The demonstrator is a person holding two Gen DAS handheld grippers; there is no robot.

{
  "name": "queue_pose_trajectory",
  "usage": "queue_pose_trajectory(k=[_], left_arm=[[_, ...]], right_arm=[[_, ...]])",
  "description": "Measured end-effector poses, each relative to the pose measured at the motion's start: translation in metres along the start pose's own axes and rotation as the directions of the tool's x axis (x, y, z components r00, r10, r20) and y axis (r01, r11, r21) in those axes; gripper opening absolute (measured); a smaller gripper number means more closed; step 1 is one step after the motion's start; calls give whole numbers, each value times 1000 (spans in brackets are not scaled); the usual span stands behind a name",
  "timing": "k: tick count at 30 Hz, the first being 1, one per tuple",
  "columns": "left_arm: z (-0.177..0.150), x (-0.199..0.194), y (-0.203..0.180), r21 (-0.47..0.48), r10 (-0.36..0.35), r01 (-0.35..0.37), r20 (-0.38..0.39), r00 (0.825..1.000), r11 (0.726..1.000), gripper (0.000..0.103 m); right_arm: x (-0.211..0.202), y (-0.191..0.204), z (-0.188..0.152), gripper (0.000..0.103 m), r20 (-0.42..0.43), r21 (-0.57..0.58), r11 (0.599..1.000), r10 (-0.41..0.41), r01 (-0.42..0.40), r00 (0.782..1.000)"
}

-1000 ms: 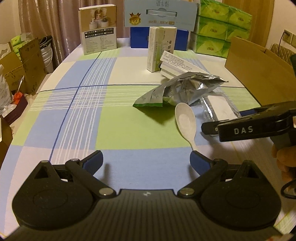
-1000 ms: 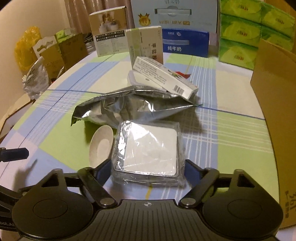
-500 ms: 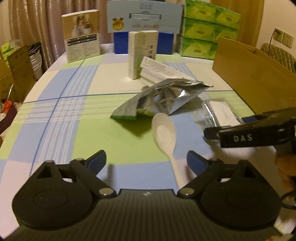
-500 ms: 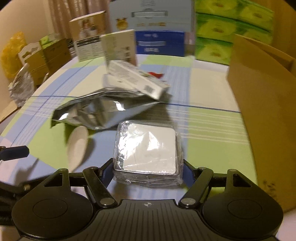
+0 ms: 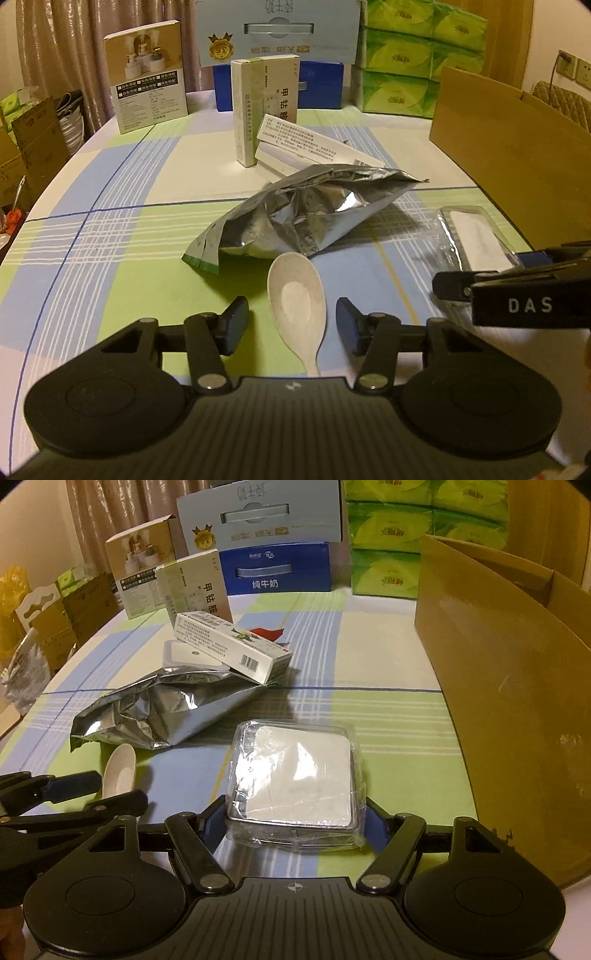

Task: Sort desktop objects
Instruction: 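Grasp the white spoon with the left tool while the right grasps the wrapped package, then lift the spoon with the left tool while the right lifts the package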

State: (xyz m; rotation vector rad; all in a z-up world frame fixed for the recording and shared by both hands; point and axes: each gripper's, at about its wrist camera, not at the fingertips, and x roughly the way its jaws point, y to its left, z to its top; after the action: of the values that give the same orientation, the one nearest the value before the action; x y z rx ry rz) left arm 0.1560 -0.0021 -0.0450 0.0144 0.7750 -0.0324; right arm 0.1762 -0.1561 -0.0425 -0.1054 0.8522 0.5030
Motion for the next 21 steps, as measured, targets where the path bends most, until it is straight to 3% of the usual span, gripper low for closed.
queue_pose_trajectory(k=[8, 21], left_arm=[[1, 4, -3, 8, 26, -26, 11, 1000, 1000, 33], [-4, -2, -6, 39, 5, -5, 12, 1000, 999, 28]], right_arm=[[3, 1, 0, 70, -2, 9, 1000, 13, -13, 1000], [3, 5, 0, 70, 2, 1, 1000, 19, -19, 1000]])
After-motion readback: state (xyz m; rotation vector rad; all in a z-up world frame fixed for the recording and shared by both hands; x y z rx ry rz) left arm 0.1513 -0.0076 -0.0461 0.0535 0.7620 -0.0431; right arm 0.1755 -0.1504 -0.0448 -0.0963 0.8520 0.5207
